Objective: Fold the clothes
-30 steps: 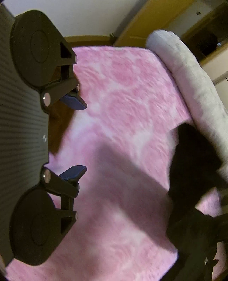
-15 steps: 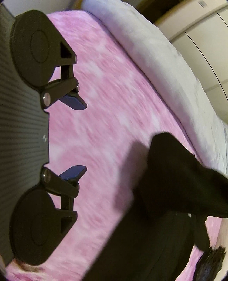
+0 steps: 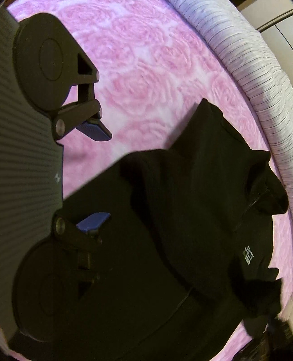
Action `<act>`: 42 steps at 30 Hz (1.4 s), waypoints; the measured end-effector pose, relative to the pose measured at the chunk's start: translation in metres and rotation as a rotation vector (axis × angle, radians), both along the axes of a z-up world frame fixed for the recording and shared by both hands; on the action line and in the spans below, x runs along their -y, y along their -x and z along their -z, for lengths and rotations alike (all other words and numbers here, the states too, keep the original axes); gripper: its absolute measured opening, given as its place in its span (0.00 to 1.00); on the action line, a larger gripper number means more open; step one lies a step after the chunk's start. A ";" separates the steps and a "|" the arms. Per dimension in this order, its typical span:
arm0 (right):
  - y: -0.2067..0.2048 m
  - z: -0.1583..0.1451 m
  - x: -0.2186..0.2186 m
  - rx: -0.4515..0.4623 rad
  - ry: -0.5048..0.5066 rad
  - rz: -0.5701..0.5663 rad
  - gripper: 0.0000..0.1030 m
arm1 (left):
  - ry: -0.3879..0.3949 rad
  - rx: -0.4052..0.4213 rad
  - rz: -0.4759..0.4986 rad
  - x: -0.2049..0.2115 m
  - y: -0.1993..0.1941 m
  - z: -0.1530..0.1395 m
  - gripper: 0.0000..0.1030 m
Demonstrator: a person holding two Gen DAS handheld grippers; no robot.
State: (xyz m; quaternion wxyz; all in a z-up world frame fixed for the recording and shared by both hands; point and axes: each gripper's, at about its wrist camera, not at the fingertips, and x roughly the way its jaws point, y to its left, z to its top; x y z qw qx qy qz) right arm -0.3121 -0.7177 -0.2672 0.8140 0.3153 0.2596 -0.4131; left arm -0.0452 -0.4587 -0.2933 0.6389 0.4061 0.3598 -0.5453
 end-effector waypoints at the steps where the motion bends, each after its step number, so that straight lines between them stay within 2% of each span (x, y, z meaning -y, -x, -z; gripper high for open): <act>1: 0.003 0.007 0.003 -0.007 -0.016 -0.006 0.09 | 0.000 0.005 0.003 0.006 0.000 0.002 0.64; 6: 0.013 0.031 0.012 -0.069 -0.073 0.004 0.09 | 0.050 0.017 0.070 0.029 -0.002 0.005 0.64; 9: 0.020 0.044 0.017 -0.122 -0.110 0.027 0.09 | 0.079 -0.019 0.071 0.038 -0.011 0.001 0.64; 11: 0.024 0.053 0.021 -0.157 -0.135 0.042 0.12 | 0.107 -0.089 0.018 0.041 -0.023 -0.005 0.64; 13: 0.030 0.059 0.021 -0.196 -0.160 0.074 0.20 | 0.134 -0.168 -0.073 0.042 -0.039 -0.008 0.64; 14: 0.032 0.057 0.016 -0.223 -0.154 0.101 0.29 | 0.145 -0.203 -0.125 0.042 -0.047 -0.008 0.64; 15: 0.033 0.055 0.011 -0.252 -0.144 0.127 0.35 | 0.155 -0.237 -0.176 0.042 -0.056 -0.008 0.64; 17: 0.030 0.045 -0.004 -0.316 -0.111 0.158 0.37 | 0.150 -0.293 -0.271 0.045 -0.071 0.001 0.64; 18: 0.026 0.040 -0.011 -0.317 -0.101 0.158 0.37 | 0.147 -0.320 -0.318 0.046 -0.078 0.006 0.63; 20: 0.017 0.030 -0.025 -0.303 -0.084 0.150 0.38 | 0.136 -0.374 -0.371 0.047 -0.089 0.020 0.58; 21: 0.012 0.025 -0.032 -0.296 -0.075 0.146 0.38 | 0.122 -0.398 -0.388 0.045 -0.093 0.027 0.42; 22: 0.001 0.024 -0.037 -0.274 -0.077 0.096 0.38 | 0.108 -0.408 -0.400 0.043 -0.095 0.034 0.28; 25: -0.054 0.028 -0.048 -0.230 -0.062 -0.129 0.39 | 0.108 -0.423 -0.431 0.032 -0.098 0.049 0.27; 28: -0.116 0.034 -0.053 -0.195 -0.056 -0.343 0.39 | 0.154 -0.490 -0.497 0.020 -0.104 0.053 0.27; 33: -0.220 0.044 -0.060 -0.132 -0.044 -0.698 0.39 | 0.239 -0.714 -0.697 -0.005 -0.133 0.067 0.26; 35: -0.255 0.054 -0.070 -0.169 -0.021 -0.843 0.39 | 0.269 -0.751 -0.729 -0.013 -0.135 0.070 0.26; 38: -0.300 0.073 -0.088 -0.252 0.015 -1.040 0.39 | 0.302 -0.758 -0.774 -0.022 -0.134 0.071 0.26; 40: -0.319 0.095 -0.100 -0.341 0.012 -1.114 0.37 | 0.323 -0.759 -0.811 -0.026 -0.130 0.072 0.26; 42: -0.337 0.112 -0.105 -0.358 0.034 -1.157 0.37 | 0.319 -0.718 -0.795 -0.027 -0.126 0.065 0.26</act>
